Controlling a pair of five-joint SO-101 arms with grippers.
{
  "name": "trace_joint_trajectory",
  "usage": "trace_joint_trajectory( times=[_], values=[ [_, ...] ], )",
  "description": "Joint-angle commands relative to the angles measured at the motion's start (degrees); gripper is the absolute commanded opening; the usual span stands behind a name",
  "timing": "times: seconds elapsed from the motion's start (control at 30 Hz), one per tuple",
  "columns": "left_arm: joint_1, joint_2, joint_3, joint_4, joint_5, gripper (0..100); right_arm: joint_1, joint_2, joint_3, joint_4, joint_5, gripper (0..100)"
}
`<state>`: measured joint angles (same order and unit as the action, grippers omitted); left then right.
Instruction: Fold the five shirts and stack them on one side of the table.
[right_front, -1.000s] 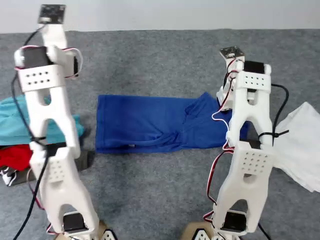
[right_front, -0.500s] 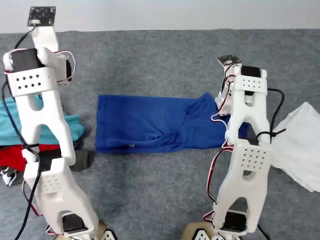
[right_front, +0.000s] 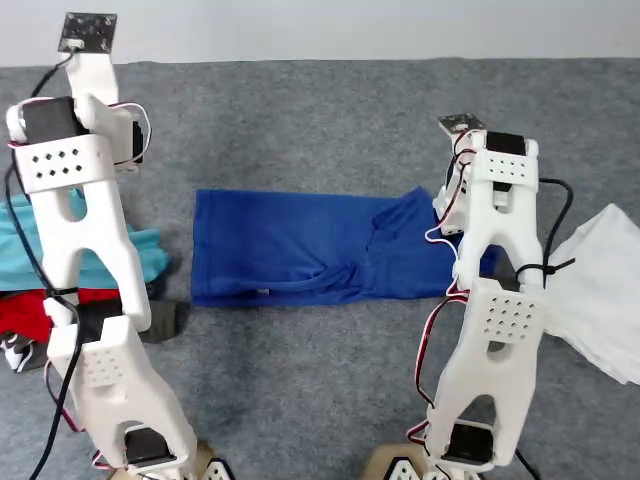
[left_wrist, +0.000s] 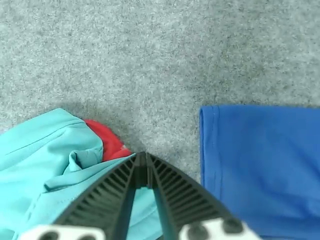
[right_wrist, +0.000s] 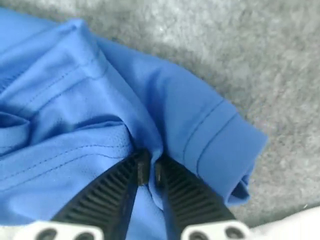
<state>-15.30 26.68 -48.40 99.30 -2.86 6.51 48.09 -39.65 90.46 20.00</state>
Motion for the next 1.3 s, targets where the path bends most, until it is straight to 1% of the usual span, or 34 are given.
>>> trace_joint_trajectory(
  times=[0.0,0.17,0.3,0.43,0.5,0.57,0.67,0.83,0.97,1.07,1.13,1.27],
  values=[
    [-0.1,-4.0,-0.3,1.3,-0.4,1,1.0,-5.0,-0.5,3.8,2.1,1.1],
    [-0.1,-4.0,-0.3,1.3,-0.4,1,3.8,-5.0,-0.5,5.9,2.8,1.0],
    [-0.1,-4.0,-0.3,1.3,-0.4,1,6.2,-4.6,-0.5,6.0,5.5,1.0],
    [0.0,-4.0,-0.3,1.3,-0.4,1,7.0,-4.6,-0.4,7.1,8.0,1.3],
    [0.0,-4.0,-0.3,1.3,-0.4,1,6.7,-4.6,-0.4,7.2,8.1,4.5],
    [0.0,-4.0,-0.3,1.3,-0.4,1,6.4,-5.0,-0.5,7.1,8.0,10.5],
    [0.0,-4.0,-0.3,1.3,-0.4,1,5.7,-5.5,-2.5,7.8,5.4,16.1],
    [0.0,-4.0,-0.3,1.3,-0.4,1,2.0,-7.9,-7.7,11.3,5.1,16.2],
    [0.0,-4.0,-0.3,1.3,-0.4,1,-2.3,-8.0,-9.1,10.7,4.7,16.1],
    [-0.1,-4.0,-0.3,1.3,-0.4,1,-5.8,-6.7,-9.1,8.5,4.7,15.2],
    [-0.1,-4.0,-0.3,1.3,-0.4,1,-7.7,-5.4,-9.1,6.1,4.7,12.1],
    [-0.1,-4.0,-0.4,1.3,-0.4,1,-9.2,-1.2,-9.1,2.2,4.7,7.1]
  ],
)
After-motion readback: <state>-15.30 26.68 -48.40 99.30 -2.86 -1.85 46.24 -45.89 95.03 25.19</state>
